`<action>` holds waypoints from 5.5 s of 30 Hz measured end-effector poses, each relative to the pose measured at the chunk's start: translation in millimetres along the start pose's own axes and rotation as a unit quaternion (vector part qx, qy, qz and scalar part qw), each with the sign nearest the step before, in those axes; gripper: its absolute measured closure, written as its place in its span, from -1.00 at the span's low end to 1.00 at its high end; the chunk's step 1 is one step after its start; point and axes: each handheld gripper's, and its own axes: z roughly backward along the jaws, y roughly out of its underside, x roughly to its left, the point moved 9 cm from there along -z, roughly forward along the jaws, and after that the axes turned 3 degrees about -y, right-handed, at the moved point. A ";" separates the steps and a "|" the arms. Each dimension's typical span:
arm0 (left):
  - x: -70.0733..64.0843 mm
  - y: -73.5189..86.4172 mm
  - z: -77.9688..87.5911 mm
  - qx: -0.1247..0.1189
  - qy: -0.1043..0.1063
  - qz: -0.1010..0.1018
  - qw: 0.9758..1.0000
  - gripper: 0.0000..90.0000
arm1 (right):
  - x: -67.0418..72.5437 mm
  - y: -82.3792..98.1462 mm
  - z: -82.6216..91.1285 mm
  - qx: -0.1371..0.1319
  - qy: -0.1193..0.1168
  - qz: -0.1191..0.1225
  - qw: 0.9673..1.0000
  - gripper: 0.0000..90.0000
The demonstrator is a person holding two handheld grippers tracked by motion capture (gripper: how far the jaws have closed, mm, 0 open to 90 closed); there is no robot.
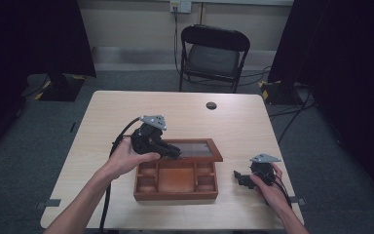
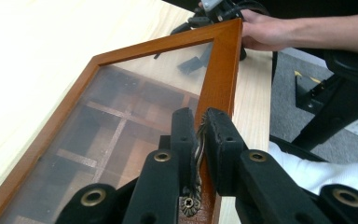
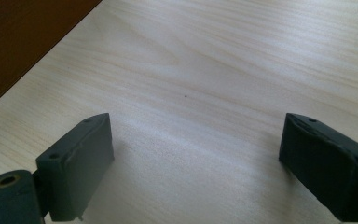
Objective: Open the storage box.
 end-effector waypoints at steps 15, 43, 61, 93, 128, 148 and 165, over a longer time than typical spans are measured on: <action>7.7 -9.9 6.5 -0.016 -0.015 0.014 1.000 0.82 | -0.1 0.0 0.0 0.000 0.000 0.000 1.000 -0.80; 15.0 -19.0 12.0 -0.043 -0.031 0.026 0.998 0.82 | 0.0 0.0 0.0 0.000 0.000 0.000 1.000 -0.80; 26.5 -30.4 17.5 -0.047 -0.034 0.030 0.998 0.83 | 0.0 0.0 0.0 0.000 0.000 0.001 1.000 -0.80; 27.7 -30.0 19.0 -0.081 -0.037 0.032 0.995 0.86 | 0.0 0.0 0.0 0.000 0.000 0.001 1.000 -0.80; 28.2 -30.1 19.2 -0.083 -0.037 0.032 0.995 0.86 | 0.1 0.0 0.0 0.000 0.000 0.001 1.000 -0.80; 28.4 -30.1 19.3 -0.085 -0.038 0.035 0.995 0.86 | 0.1 0.0 0.0 0.000 0.000 0.001 1.000 -0.80; 28.7 -30.5 19.3 -0.086 -0.039 0.035 0.995 0.86 | 0.1 0.0 0.0 0.000 -0.001 0.001 1.000 -0.80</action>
